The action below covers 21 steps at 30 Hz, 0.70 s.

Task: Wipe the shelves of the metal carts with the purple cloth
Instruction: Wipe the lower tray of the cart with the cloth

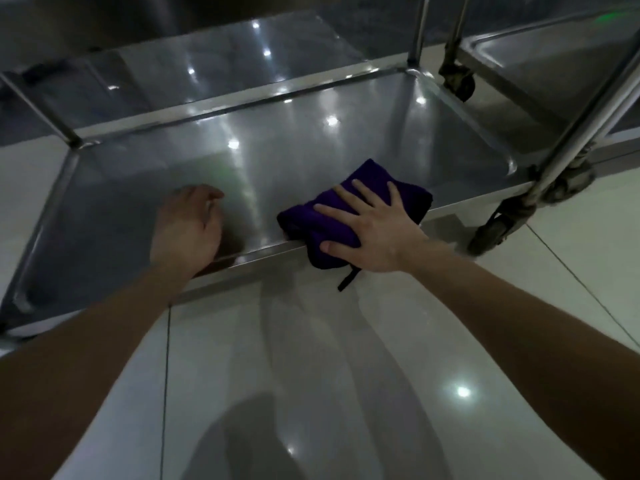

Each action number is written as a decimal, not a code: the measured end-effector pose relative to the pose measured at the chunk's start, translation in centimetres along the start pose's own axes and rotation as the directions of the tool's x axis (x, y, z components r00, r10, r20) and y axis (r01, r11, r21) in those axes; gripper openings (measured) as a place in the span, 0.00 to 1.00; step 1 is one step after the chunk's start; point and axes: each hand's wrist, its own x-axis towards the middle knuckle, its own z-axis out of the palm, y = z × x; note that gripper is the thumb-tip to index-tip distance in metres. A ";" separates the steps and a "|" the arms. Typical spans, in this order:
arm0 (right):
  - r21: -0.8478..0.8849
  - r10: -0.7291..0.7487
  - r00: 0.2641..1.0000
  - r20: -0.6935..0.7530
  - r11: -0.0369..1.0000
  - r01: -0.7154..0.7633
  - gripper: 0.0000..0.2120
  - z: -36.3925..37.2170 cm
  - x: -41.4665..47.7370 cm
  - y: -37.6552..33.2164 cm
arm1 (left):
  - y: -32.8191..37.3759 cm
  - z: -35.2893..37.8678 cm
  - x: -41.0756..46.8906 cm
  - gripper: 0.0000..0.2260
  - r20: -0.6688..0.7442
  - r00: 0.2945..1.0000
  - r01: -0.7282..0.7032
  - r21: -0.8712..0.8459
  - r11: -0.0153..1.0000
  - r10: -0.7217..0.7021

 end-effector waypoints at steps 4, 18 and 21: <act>0.052 0.091 0.989 0.117 0.994 -0.098 0.48 -0.5 3.1 -1.3 | -8.6 -2.7 -2.0 0.25 0.132 0.990 0.007 0.267 0.964 -0.044; 0.082 0.184 0.964 0.194 0.976 -0.203 0.55 -1.2 22.8 -5.2 | -10.6 0.3 -2.1 0.18 -0.003 1.000 0.031 0.117 0.993 -0.031; 0.090 0.082 0.976 0.200 0.991 -0.102 0.44 -1.1 20.3 -7.9 | -10.6 0.1 -2.1 0.18 -0.015 0.999 0.048 0.086 0.995 -0.046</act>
